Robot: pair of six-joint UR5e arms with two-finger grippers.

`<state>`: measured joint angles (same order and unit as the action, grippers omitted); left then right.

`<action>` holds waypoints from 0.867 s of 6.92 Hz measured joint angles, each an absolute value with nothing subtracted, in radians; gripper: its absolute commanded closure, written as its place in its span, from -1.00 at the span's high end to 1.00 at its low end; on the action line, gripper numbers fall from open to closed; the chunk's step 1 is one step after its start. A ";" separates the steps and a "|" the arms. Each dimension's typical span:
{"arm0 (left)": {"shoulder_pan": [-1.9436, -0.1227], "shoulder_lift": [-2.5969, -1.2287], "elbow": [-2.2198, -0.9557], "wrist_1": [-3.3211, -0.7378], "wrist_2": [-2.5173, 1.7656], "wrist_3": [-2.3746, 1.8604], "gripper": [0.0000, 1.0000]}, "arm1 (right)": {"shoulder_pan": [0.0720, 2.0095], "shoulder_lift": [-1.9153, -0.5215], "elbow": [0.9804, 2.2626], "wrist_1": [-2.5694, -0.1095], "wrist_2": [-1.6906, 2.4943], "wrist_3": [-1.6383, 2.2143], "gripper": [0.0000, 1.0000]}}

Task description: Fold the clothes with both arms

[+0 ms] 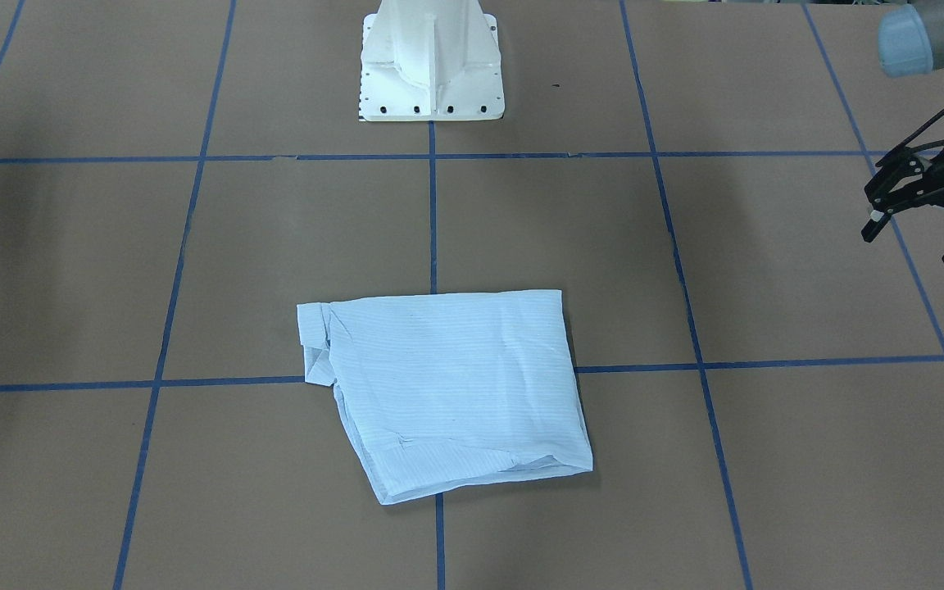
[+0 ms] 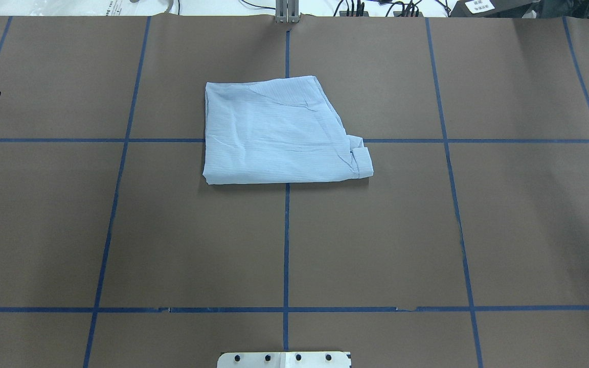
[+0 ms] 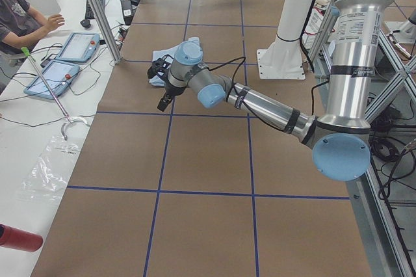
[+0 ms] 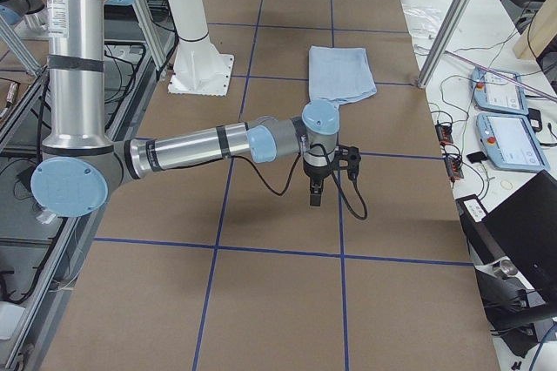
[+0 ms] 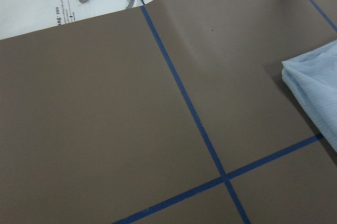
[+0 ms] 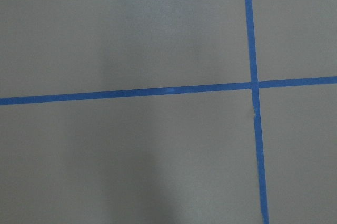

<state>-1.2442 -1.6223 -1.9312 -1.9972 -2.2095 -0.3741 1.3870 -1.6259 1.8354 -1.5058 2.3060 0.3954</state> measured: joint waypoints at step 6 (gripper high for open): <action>-1.350 -1.581 -1.906 -1.882 -2.211 -0.109 0.99 | 1.436 -1.642 1.839 -1.508 2.321 0.355 1.00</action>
<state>-1.3502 -1.5814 -1.9059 -1.8824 -2.2112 -0.1094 1.4365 -1.6419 1.8385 -1.5076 2.3209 0.3548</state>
